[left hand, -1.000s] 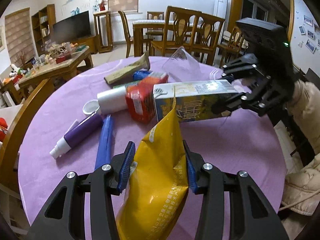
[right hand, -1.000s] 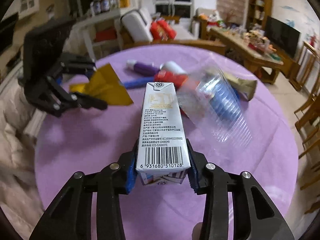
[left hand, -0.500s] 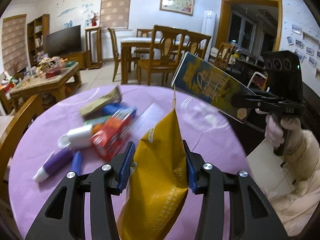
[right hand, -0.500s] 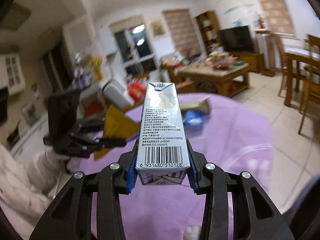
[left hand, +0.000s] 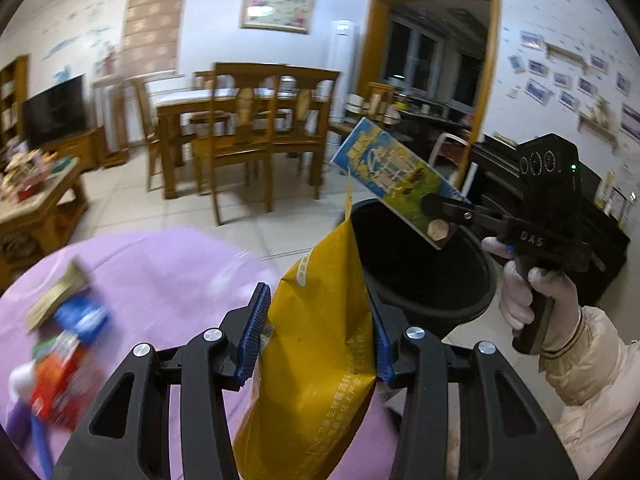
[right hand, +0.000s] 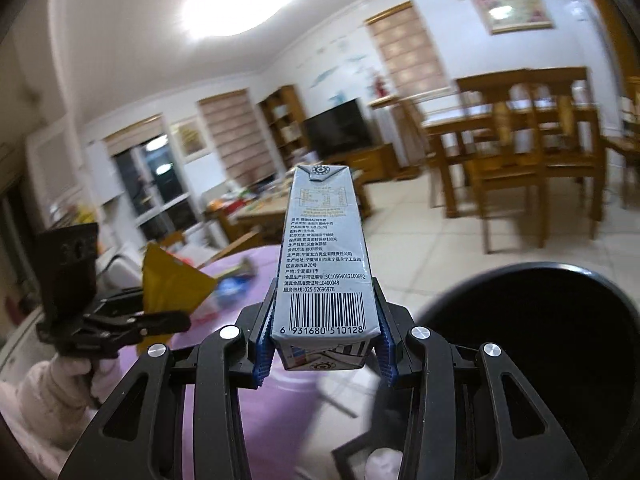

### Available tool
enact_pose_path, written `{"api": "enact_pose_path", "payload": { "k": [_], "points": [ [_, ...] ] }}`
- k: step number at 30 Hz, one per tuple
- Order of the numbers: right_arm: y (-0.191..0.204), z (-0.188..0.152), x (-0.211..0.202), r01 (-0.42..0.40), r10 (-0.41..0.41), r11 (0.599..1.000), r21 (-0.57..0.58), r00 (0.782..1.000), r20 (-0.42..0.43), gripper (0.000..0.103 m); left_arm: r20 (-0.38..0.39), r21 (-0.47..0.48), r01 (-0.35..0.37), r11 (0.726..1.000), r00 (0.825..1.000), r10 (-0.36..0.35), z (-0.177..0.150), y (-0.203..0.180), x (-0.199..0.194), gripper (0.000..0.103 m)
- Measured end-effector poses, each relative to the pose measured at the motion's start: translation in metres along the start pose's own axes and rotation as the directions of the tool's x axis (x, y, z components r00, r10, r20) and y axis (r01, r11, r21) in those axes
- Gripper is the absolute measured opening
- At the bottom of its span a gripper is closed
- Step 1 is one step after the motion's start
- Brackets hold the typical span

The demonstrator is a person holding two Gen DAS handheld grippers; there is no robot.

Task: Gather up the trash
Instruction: 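Carry the bag and carton over the bin and release both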

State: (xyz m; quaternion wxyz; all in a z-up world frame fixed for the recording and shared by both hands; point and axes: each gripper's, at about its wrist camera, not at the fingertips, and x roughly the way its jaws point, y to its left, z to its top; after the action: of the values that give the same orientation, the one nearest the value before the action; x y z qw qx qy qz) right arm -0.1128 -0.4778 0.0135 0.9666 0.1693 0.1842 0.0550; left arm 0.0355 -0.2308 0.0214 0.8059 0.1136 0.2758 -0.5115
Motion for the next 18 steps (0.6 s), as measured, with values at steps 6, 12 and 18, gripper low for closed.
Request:
{"api": "enact_pose_path", "payload": {
  "k": [6,12,18],
  "points": [
    [-0.052,-0.012,-0.039,0.173,-0.175,0.984,0.042,0.984,0.04,0.041,0.017,0.044,0.119,0.992,0.993,-0.12,0.029,-0.04,0.048,0.045],
    [-0.102,-0.028,-0.064,0.292,-0.297,0.952,0.096,0.953,0.05,0.041,-0.018,0.033,0.204,0.979,0.979,-0.203,0.044,-0.069,0.102,0.046],
    [-0.138,-0.051,-0.067,0.332,-0.34,0.933,0.138,0.94,0.037,0.041,-0.054,0.03,0.225,0.974,0.973,-0.224,0.045,-0.087,0.136,0.046]
  ]
}}
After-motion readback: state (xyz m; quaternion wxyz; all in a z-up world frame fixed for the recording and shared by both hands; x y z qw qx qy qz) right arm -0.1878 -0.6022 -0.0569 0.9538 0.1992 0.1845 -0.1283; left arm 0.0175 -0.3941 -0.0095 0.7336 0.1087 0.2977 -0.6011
